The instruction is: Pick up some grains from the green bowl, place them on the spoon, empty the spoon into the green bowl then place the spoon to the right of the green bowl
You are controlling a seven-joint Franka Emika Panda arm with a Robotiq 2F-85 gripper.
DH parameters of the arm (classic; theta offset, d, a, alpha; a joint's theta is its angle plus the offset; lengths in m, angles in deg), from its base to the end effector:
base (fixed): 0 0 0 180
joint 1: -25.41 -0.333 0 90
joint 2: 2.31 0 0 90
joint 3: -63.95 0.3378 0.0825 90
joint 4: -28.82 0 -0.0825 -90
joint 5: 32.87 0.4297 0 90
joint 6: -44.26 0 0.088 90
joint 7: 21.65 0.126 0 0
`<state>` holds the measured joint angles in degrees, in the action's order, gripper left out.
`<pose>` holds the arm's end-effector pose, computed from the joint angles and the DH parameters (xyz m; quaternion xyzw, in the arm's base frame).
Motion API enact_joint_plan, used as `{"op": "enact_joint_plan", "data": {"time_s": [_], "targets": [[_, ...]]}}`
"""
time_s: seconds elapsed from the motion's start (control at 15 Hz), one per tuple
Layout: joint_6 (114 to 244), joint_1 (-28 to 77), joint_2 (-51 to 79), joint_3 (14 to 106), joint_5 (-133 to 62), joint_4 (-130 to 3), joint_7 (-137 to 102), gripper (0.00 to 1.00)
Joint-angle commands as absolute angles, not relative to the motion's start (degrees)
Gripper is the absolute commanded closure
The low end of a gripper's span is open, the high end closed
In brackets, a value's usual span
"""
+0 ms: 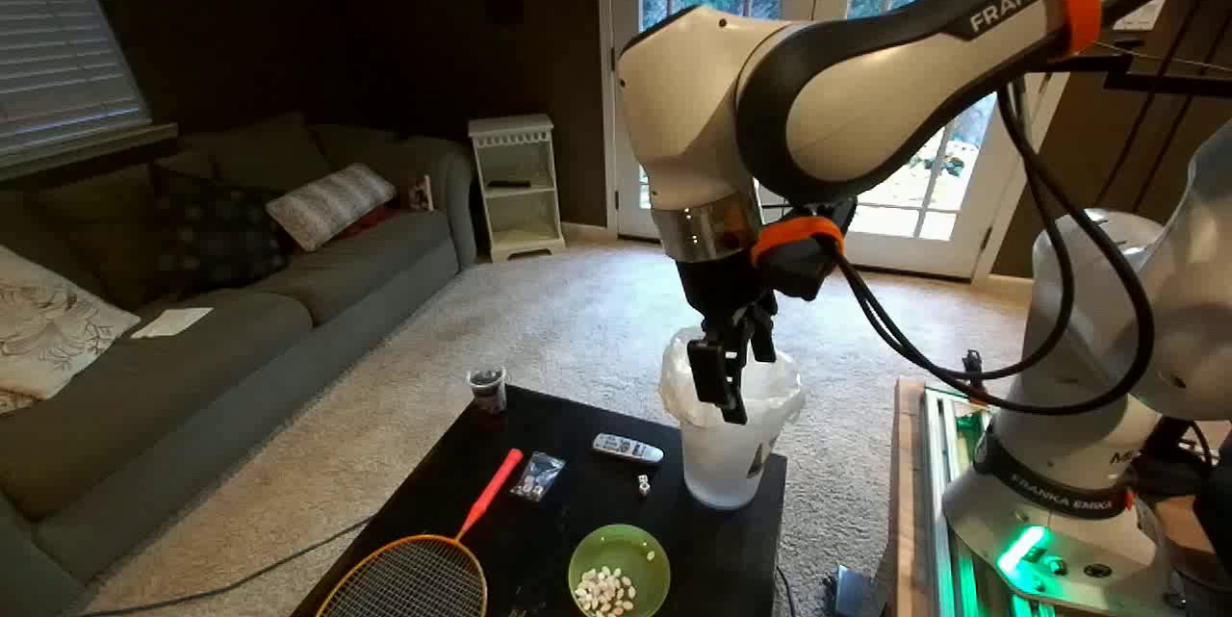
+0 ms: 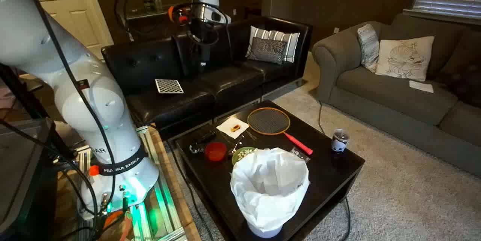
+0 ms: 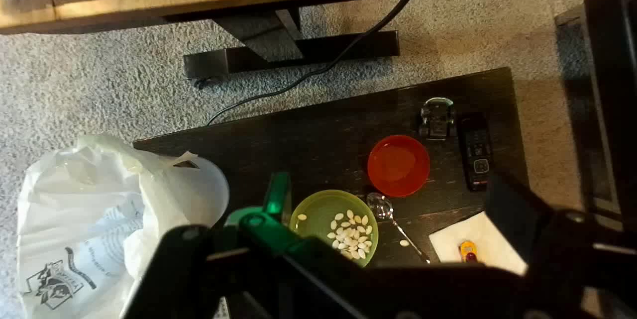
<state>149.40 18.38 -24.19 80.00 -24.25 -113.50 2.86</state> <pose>0.3782 0.1739 0.3794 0.9886 -0.0586 -0.1337 0.0378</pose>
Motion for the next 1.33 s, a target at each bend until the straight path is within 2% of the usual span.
{"op": "enact_joint_plan", "data": {"time_s": [0.0,0.13,0.33,0.8,0.87,0.93,1.27], "targets": [[149.30,17.77,-24.13,79.40,-24.47,-113.42,3.04,0.00],[149.30,17.77,-24.13,79.40,-24.47,-113.42,3.04,0.00],[154.85,17.06,-17.62,80.59,-24.73,-113.30,1.79,0.00],[180.22,10.83,6.99,82.43,-27.80,-111.90,-2.44,0.00],[180.63,10.43,10.42,81.79,-25.55,-110.44,-4.64,0.00],[178.66,10.11,3.50,81.45,-25.32,-114.04,-2.93,0.00],[179.58,9.85,5.39,80.85,-25.28,-113.36,-3.02,0.00]]}}
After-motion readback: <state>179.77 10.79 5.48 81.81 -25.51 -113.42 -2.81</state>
